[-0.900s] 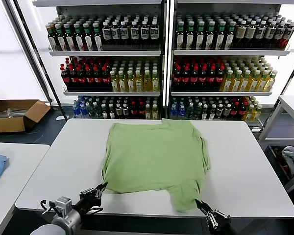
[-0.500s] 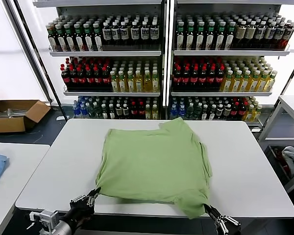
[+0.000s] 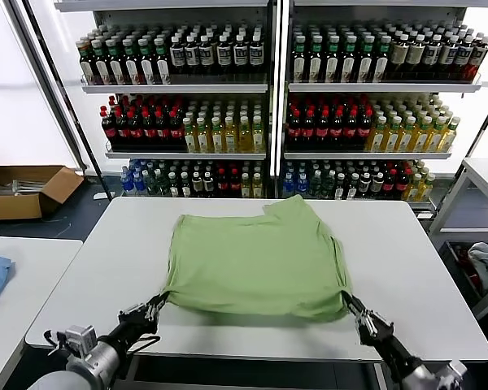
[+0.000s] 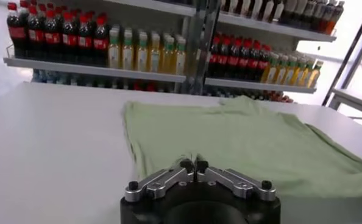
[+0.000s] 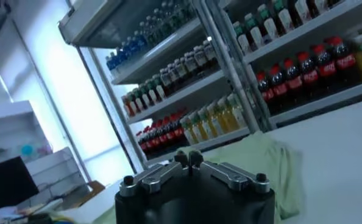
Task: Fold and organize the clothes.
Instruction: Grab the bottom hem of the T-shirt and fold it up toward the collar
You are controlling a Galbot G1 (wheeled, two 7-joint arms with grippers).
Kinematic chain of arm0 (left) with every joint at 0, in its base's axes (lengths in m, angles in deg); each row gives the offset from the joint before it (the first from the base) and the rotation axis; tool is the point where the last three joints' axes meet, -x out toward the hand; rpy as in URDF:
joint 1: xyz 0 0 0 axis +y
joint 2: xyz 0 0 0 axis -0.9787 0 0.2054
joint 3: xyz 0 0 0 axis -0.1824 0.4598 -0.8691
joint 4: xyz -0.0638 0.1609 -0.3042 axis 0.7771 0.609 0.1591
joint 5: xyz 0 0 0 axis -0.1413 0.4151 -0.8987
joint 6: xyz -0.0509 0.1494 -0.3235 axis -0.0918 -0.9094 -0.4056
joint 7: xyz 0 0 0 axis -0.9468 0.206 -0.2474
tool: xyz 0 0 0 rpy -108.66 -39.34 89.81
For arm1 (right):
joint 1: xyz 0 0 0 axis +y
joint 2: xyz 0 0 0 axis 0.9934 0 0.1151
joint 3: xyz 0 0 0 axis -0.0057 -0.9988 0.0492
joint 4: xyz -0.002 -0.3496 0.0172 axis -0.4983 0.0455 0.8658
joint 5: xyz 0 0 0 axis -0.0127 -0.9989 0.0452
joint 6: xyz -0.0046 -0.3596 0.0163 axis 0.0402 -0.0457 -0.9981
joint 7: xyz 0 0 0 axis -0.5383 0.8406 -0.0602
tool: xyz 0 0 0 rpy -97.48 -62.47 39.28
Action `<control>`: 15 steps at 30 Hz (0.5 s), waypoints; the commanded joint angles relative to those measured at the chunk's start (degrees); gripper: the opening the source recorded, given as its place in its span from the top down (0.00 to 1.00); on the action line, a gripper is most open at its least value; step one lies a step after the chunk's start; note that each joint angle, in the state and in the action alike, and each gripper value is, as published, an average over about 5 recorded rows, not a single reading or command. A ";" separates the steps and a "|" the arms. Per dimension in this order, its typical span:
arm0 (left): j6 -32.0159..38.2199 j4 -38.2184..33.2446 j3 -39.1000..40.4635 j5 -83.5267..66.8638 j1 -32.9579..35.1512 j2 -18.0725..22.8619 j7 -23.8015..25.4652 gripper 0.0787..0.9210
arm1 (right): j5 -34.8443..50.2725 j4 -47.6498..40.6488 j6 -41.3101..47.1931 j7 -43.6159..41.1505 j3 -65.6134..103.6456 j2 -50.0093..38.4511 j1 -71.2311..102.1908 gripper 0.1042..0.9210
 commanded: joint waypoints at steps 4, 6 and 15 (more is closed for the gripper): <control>-0.92 21.73 11.02 -5.82 -24.03 -4.28 -0.53 0.99 | -10.23 -17.25 1.51 6.96 -14.56 -2.64 -26.14 0.99; -0.89 24.11 12.36 -5.63 -25.88 -3.75 -0.52 0.99 | -13.96 -19.71 2.38 8.45 -16.97 -3.18 -28.20 0.99; -0.89 25.65 11.27 -3.01 -25.20 -3.46 -0.06 0.91 | -22.39 -16.16 8.32 13.82 -16.90 -5.66 -25.69 0.92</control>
